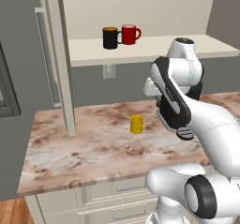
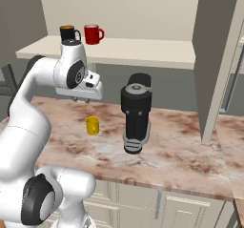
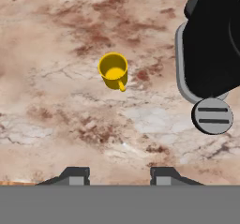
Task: Pick the mug on the counter and place it in the cabinet with the handle facing the right, like the mugs already inside.
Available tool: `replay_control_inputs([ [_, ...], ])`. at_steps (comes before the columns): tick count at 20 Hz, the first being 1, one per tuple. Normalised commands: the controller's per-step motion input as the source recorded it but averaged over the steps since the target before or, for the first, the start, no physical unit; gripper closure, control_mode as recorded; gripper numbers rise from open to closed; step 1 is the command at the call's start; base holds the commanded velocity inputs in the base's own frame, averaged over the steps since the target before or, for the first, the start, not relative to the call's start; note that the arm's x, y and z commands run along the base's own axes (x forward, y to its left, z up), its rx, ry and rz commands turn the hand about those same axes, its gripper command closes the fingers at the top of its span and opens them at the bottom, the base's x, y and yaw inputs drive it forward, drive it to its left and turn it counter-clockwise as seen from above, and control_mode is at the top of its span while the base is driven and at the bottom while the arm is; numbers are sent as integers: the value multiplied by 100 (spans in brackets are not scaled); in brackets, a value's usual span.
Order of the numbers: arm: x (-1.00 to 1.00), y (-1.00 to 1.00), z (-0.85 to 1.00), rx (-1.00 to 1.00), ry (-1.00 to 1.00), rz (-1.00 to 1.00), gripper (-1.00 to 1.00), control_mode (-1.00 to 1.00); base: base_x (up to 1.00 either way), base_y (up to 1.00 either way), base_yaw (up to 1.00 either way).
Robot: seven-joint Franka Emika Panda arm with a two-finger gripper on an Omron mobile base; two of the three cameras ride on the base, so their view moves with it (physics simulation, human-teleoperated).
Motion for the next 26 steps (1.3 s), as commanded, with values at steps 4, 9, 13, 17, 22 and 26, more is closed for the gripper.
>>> replay_control_inputs([
  [4,-9,0,-1,0,0,0,-100,-100,0,0,0],
  [9,-22,0,-4,0,-7,0,-100,-100,0,0,0],
  [13,-23,0,-11,0,-10,0,-100,-100,0,0,0],
  [17,-20,0,-19,0,-10,0,-100,-100,0,0,0],
  [22,-26,0,-24,-2,-11,0,-100,-100,0,0,0],
  [26,-20,0,-26,-1,-9,0,-100,-100,0,0,0],
])
